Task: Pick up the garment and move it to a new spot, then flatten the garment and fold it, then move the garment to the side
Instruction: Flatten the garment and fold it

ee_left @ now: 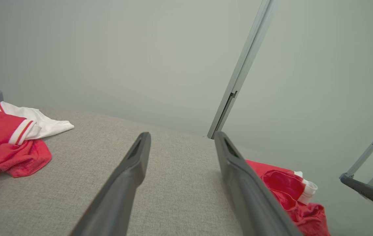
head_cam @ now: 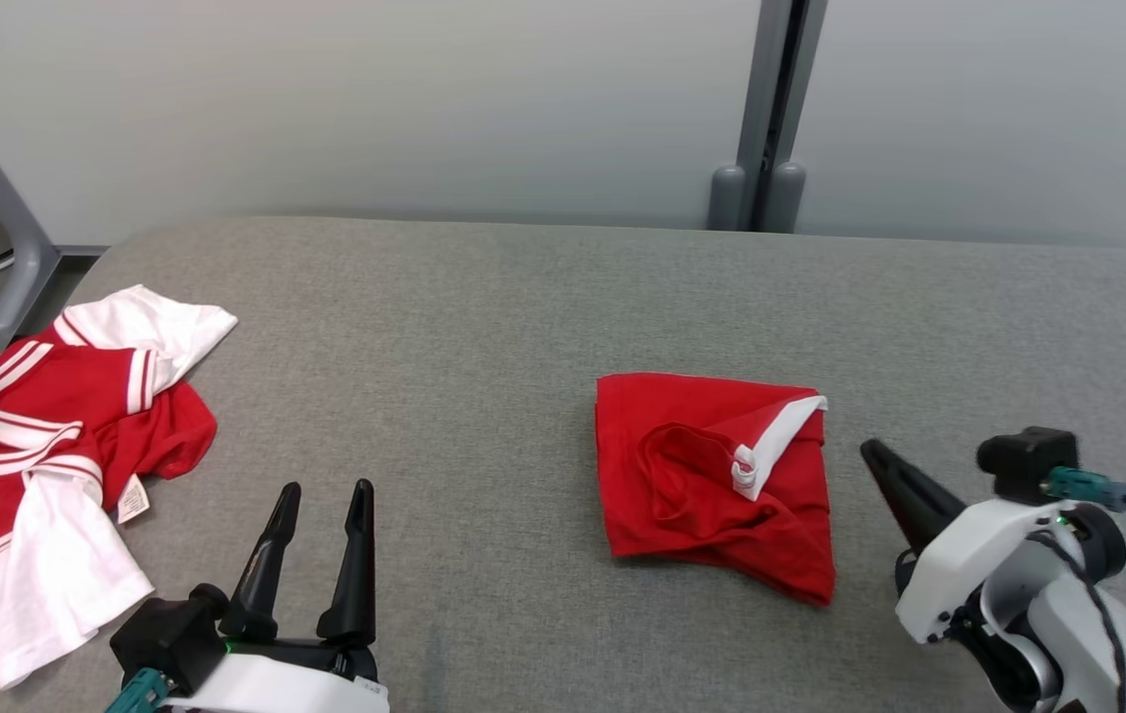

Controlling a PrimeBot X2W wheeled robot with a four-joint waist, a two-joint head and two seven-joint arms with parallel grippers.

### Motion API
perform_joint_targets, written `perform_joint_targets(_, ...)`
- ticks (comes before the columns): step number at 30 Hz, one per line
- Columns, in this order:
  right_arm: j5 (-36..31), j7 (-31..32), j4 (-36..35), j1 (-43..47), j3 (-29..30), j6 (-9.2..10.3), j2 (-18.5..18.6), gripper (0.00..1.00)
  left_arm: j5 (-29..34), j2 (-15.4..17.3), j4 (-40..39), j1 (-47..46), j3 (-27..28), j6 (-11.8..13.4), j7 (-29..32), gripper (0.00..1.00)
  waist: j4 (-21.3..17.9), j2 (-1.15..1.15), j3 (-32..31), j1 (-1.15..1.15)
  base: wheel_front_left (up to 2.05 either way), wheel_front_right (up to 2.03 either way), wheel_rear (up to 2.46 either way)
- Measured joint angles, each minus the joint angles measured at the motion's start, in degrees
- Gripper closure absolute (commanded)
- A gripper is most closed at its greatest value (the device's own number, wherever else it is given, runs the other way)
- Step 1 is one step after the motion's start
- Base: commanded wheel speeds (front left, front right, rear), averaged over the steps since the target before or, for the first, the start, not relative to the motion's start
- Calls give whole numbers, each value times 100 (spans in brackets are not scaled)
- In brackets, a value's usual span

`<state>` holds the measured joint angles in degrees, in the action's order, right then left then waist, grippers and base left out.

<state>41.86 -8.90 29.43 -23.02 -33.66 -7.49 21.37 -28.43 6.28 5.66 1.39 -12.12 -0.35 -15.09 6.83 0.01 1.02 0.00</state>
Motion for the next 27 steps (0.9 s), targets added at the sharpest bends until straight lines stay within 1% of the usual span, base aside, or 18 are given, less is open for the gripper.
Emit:
perform_joint_targets(5,-80,672,643,-215,-347,0,-148,100,0,-47,20,-51,-45,7,0,0,195,0,51,0,0,0,0)
perform_joint_targets(11,24,969,1213,-476,-595,0,-282,100,1,-101,41,-62,-56,-3,-1,0,498,0,93,0,0,0,0)
perform_joint_targets(12,92,1012,1381,-531,-655,0,-301,100,3,-110,44,-64,-62,-10,-1,0,601,0,112,0,0,0,0)
perform_joint_targets(18,364,937,1631,-874,-834,0,-318,100,11,-144,76,-133,-62,-62,0,0,925,0,210,0,0,0,0)
perform_joint_targets(27,633,754,1893,-1718,-1038,0,-253,100,11,-248,157,-260,-133,-164,-1,0,1399,0,493,0,0,0,0)
